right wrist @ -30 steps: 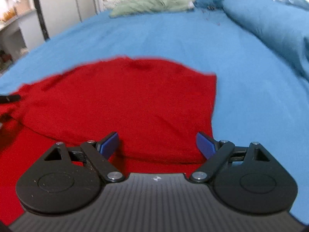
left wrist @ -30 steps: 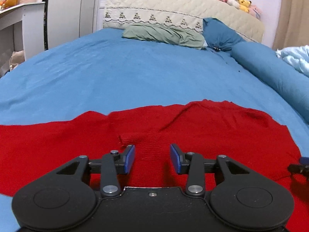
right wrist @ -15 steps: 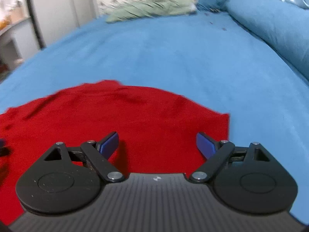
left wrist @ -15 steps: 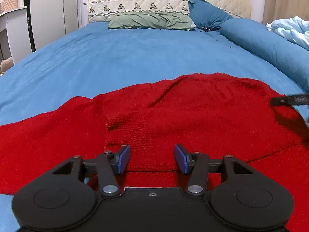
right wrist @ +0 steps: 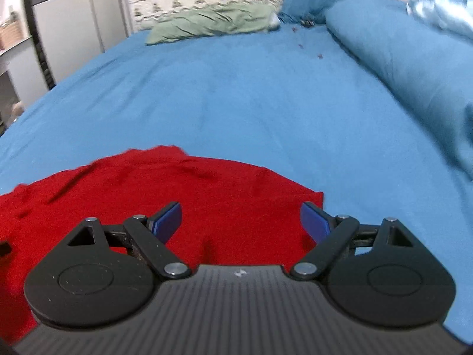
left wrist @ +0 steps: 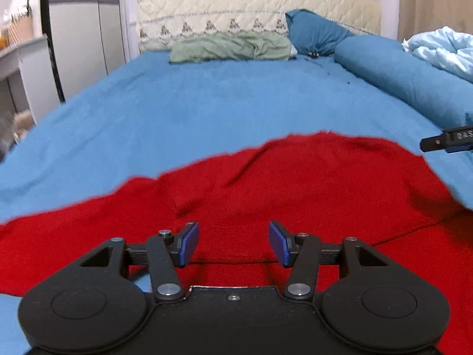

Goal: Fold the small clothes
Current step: 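Open the left tool to release the folded sleeve on the body, then move the left tool to the other sleeve cuff and grasp it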

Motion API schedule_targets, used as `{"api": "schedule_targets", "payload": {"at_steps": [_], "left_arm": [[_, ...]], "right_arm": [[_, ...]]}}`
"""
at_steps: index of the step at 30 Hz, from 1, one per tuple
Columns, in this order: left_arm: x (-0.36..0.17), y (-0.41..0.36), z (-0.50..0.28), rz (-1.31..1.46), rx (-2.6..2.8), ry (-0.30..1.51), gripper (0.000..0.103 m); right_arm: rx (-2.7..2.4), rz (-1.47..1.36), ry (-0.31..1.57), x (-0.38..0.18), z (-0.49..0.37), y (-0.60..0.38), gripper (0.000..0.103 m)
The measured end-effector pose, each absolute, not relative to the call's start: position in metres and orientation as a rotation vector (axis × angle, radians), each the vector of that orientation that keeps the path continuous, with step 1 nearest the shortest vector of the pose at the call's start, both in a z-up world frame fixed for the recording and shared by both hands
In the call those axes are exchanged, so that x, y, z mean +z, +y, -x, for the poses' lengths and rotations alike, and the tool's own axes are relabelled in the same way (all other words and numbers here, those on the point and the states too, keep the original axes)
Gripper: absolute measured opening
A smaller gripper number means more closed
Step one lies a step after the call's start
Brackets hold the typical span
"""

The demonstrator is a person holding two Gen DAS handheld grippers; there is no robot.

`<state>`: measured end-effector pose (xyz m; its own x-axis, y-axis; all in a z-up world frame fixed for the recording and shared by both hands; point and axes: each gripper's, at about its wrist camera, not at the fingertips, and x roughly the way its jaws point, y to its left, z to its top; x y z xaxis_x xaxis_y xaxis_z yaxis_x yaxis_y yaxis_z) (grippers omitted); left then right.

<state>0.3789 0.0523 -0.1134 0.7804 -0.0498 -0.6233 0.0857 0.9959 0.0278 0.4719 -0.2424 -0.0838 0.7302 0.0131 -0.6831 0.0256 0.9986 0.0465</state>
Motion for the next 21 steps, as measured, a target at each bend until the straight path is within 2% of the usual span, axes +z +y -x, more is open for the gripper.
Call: {"api": "schedule_targets", "payload": {"at_steps": [1,2,3,4,5,6,13,21], "left_arm": [[-0.101,0.053,-0.371,-0.054,-0.061,0.659,0.060],[-0.087,0.055,-0.363,-0.044,-0.053,0.644,0.066],[-0.075,0.058,-0.355,-0.033,-0.046,0.632,0.076],[-0.062,0.062,-0.347,-0.022,-0.034,0.618,0.081],[-0.048,0.068,-0.338,-0.008,-0.021,0.598,0.092],[-0.037,0.074,-0.331,0.002,-0.013,0.581,0.100],[0.017,0.139,-0.289,0.083,0.089,0.506,0.102],[0.018,0.242,-0.259,0.174,0.265,0.498,0.102]], "right_arm": [[0.002,-0.033,0.736,-0.069,-0.459,-0.234,0.103],[0.010,-0.011,0.721,-0.054,-0.446,-0.225,0.103],[0.017,0.004,0.705,-0.041,-0.434,-0.216,0.103],[0.034,0.018,0.696,-0.029,-0.423,-0.206,0.103],[0.054,0.031,0.691,-0.019,-0.413,-0.195,0.103],[0.071,0.040,0.687,-0.010,-0.406,-0.185,0.103],[0.188,0.070,0.673,0.020,-0.368,-0.099,0.103],[0.321,0.089,0.694,0.010,-0.364,0.013,0.103]]}}
